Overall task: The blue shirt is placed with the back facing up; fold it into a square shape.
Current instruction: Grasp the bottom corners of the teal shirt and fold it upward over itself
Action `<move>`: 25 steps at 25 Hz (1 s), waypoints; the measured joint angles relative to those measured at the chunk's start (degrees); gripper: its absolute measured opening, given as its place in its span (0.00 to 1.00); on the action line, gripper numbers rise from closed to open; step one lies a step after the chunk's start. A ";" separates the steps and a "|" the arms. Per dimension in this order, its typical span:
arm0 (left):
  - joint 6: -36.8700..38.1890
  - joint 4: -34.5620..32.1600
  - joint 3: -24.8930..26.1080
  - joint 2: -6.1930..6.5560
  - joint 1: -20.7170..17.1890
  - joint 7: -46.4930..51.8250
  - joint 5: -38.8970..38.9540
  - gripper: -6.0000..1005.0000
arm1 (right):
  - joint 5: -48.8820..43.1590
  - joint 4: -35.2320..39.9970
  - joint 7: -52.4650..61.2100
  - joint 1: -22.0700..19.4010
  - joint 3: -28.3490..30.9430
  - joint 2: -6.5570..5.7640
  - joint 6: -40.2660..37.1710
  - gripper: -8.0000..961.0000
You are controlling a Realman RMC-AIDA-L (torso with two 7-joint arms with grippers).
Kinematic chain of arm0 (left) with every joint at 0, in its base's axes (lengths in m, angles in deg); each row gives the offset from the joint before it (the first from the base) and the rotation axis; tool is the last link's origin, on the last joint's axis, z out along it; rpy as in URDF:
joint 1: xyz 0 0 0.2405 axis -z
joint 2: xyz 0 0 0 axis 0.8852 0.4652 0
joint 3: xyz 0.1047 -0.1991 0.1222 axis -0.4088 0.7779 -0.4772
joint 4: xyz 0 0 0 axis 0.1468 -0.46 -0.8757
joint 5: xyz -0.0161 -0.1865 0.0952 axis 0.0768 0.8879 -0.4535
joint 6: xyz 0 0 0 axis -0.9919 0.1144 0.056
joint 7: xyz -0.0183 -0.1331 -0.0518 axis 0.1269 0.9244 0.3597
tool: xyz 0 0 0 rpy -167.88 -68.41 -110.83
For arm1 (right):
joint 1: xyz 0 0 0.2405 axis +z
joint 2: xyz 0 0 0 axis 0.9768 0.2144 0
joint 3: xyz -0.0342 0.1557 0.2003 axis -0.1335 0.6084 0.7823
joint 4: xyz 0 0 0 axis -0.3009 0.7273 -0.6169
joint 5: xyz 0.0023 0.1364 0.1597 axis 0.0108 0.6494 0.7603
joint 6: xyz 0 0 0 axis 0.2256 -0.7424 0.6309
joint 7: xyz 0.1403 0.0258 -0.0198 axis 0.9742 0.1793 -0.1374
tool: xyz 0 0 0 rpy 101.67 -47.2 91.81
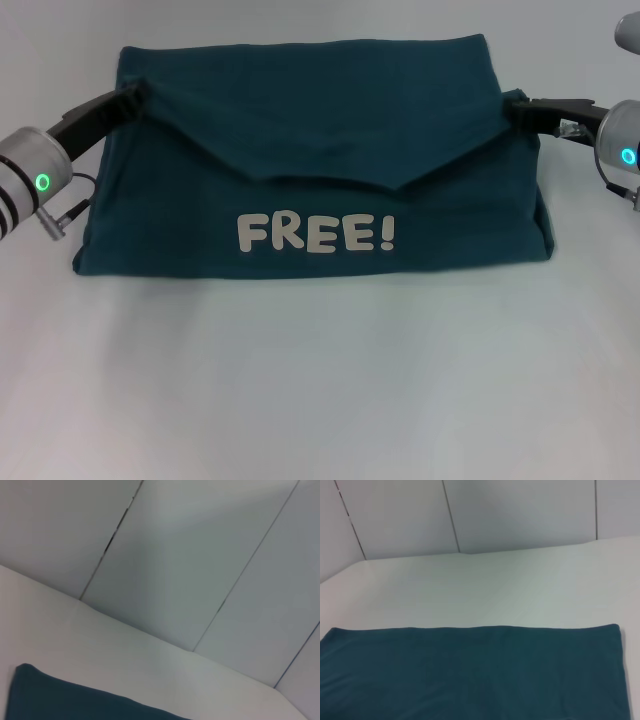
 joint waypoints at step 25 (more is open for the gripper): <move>-1.72 -0.19 -2.14 -1.81 0.90 -6.01 -0.02 0.12 | 0.88 0.26 -2.43 -1.07 0.08 1.40 0.53 0.19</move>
